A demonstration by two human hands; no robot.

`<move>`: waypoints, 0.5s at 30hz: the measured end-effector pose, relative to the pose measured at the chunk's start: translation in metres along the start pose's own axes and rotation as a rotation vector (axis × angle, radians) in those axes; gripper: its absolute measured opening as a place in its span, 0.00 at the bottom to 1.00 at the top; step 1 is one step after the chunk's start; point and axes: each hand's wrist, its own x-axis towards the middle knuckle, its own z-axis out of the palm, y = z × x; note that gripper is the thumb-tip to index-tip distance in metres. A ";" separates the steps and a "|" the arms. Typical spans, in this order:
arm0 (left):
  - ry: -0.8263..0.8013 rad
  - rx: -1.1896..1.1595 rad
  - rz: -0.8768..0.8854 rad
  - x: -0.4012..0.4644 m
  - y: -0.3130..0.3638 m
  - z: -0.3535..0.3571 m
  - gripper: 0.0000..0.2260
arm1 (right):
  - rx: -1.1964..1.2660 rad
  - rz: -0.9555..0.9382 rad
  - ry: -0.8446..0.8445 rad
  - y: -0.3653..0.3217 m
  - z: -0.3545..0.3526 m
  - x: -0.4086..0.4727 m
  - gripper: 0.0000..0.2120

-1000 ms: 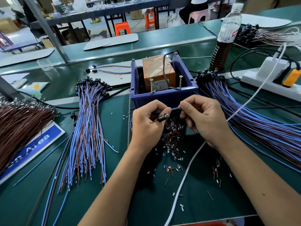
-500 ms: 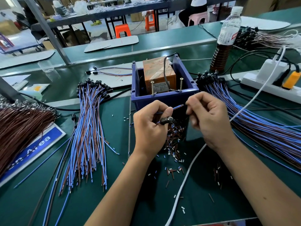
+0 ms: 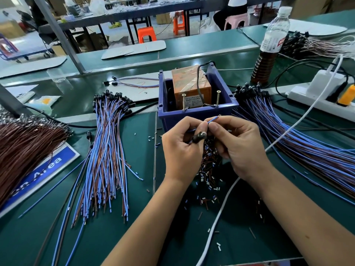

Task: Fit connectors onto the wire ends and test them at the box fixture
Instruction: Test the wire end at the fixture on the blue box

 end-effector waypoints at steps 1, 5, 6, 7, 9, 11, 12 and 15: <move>0.003 0.015 0.015 0.000 0.000 0.000 0.08 | 0.000 0.004 0.004 0.000 -0.001 0.000 0.05; 0.134 0.164 0.120 -0.002 0.004 0.000 0.07 | 0.025 -0.003 0.053 -0.002 -0.004 0.002 0.04; 0.202 0.189 0.146 -0.001 0.005 -0.001 0.07 | 0.041 -0.016 0.049 -0.003 -0.006 0.003 0.03; 0.267 0.201 0.165 0.001 0.005 -0.003 0.08 | 0.063 -0.029 0.044 -0.004 -0.009 0.004 0.05; 0.364 0.217 0.174 0.004 0.003 -0.006 0.08 | 0.110 -0.046 0.059 -0.006 -0.014 0.007 0.09; 0.419 0.197 0.124 0.006 0.001 -0.008 0.07 | 0.058 -0.097 0.133 -0.007 -0.018 0.009 0.10; 0.436 0.177 0.090 0.006 0.000 -0.009 0.06 | -0.028 -0.140 0.187 -0.006 -0.020 0.010 0.09; 0.463 0.155 0.016 0.005 -0.001 -0.010 0.06 | -0.298 -0.273 0.343 -0.003 -0.023 0.011 0.05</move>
